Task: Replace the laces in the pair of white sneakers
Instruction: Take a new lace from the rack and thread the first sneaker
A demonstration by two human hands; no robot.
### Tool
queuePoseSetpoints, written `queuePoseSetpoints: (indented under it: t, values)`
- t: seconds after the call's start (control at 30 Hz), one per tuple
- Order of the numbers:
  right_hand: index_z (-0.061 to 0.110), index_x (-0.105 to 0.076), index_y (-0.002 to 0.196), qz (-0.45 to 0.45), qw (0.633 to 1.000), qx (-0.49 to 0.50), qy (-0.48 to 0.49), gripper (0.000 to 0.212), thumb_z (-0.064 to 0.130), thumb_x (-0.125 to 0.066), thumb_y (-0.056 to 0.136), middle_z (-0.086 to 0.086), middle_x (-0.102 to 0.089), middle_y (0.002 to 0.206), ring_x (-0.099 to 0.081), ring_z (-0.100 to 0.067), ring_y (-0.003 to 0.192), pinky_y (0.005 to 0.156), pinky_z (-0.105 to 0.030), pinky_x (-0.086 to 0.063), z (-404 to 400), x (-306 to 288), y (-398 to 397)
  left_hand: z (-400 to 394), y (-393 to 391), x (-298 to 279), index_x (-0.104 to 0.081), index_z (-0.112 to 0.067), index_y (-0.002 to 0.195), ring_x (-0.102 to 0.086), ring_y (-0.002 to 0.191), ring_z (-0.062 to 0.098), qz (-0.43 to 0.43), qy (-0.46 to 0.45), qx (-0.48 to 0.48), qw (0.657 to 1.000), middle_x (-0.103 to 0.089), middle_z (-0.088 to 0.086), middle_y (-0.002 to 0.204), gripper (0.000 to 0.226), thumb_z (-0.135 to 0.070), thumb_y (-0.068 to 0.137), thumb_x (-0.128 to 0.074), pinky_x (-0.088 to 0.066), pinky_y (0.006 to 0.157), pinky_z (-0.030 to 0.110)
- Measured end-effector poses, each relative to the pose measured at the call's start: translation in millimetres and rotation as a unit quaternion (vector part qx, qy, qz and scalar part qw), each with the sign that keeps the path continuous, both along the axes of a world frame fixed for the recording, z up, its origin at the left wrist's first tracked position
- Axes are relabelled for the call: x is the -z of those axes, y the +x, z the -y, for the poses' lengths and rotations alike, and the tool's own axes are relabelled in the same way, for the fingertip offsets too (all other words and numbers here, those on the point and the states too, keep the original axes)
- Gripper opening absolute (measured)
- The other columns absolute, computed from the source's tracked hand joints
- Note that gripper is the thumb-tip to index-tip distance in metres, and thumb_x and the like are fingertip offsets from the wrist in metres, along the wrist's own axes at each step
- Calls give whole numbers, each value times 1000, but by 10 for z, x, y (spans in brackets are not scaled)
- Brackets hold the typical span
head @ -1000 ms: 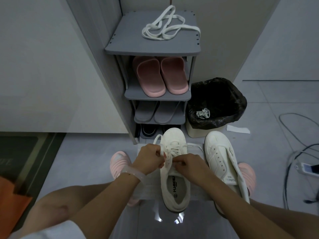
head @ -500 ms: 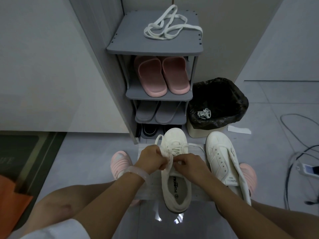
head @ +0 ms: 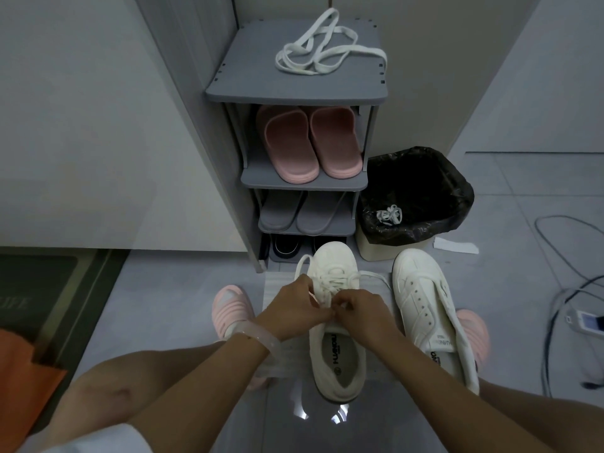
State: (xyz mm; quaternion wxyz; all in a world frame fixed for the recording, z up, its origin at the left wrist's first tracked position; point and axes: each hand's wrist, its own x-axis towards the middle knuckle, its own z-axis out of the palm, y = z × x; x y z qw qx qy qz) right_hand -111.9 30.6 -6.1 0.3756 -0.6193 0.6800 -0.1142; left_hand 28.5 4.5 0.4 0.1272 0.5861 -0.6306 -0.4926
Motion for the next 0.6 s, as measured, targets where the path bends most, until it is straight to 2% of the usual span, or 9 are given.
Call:
queuePoseSetpoints:
  t: [0.07,0.17,0.23,0.3,0.33,0.4,0.47,0.6]
  values:
    - [14,-70,95,16,1000,3,8,17,17,-54,90,1,-66,85,-53,-9,71,58,-16,-34,6,13,-24,-1,9,2,-40,-26,77,-49,64,-4,11,-10,11,1000,-54,-12,74,34,-24,74,-74,-37,50,0]
    - [19,-68,83,96,992,55,55,15,17,-55,91,11,-55,67,-48,-5,55,44,-9,-39,21,5,-38,-4,20,7,-39,-26,74,-48,63,-4,16,-16,20,1000,-53,-12,74,33,-21,75,-72,-36,50,1]
    - [23,-64,75,156,979,93,96,18,19,-56,91,8,-55,67,-52,-7,57,40,-12,-42,21,-15,-44,-2,19,17,-40,-26,74,-49,62,-5,18,-23,10,1000,-54,-12,73,32,-20,75,-72,-36,48,0]
    - [24,-64,73,181,972,97,110,19,20,-57,91,6,-57,70,-54,-8,62,43,-15,-44,11,-52,-31,10,21,31,-38,-25,76,-51,62,-3,19,-19,-23,999,-55,-10,73,35,-22,73,-72,-37,45,2]
    - [22,-66,75,157,980,79,90,18,19,-57,91,5,-60,71,-55,-8,63,46,-16,-46,6,-73,-18,21,24,37,-37,-25,77,-52,62,-2,16,-9,-45,999,-55,-7,75,36,-21,72,-72,-38,43,3]
    - [17,-70,84,44,999,11,-4,17,18,-55,90,1,-67,79,-56,-9,68,59,-17,-42,29,-109,-18,49,31,46,-38,-22,81,-55,64,3,8,22,-77,997,-55,-2,79,35,-15,72,-71,-44,45,8]
    - [14,-70,87,-42,996,-12,-79,18,17,-53,90,-1,-67,83,-55,-11,72,61,-19,-37,82,-215,-110,70,43,45,-39,-20,85,-58,65,7,-6,56,-89,994,-57,1,83,33,-11,73,-68,-50,50,13]
    - [10,-67,91,-208,969,94,-92,21,13,-47,91,-10,-66,91,-61,-28,87,65,-25,-37,232,-366,-685,73,73,24,-42,-18,89,-62,69,11,-38,96,-89,991,-59,7,89,29,-6,75,-65,-55,58,18]
